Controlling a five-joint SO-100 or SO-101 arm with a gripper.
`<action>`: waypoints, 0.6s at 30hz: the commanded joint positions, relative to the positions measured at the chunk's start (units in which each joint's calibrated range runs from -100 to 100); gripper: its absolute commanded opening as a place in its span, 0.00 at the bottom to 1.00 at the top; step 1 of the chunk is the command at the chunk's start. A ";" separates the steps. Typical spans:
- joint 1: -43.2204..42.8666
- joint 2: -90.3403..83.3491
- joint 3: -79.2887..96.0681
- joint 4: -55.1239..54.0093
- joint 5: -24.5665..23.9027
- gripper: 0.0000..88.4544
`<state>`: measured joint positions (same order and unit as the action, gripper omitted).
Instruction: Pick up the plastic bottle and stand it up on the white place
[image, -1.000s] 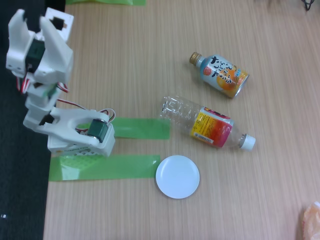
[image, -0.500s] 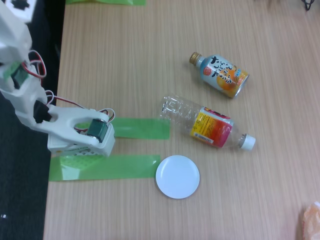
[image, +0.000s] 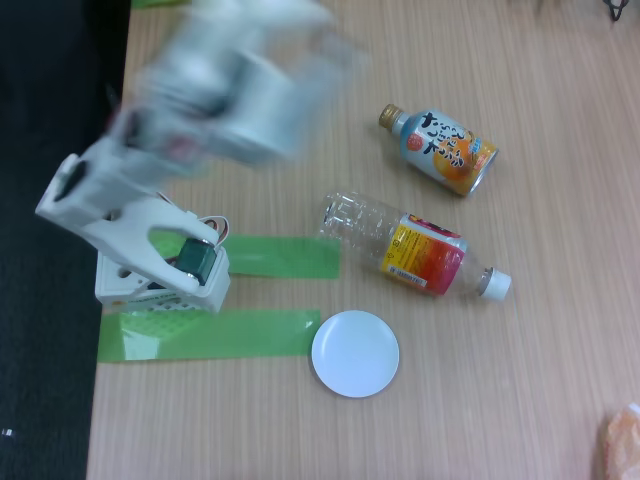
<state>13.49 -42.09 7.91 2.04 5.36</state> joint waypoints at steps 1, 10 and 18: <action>0.44 11.05 -1.34 0.36 5.26 0.10; -0.82 24.32 -0.62 0.36 7.00 0.09; -5.71 31.29 2.28 0.36 13.24 0.10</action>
<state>9.82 -11.45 10.44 2.29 16.88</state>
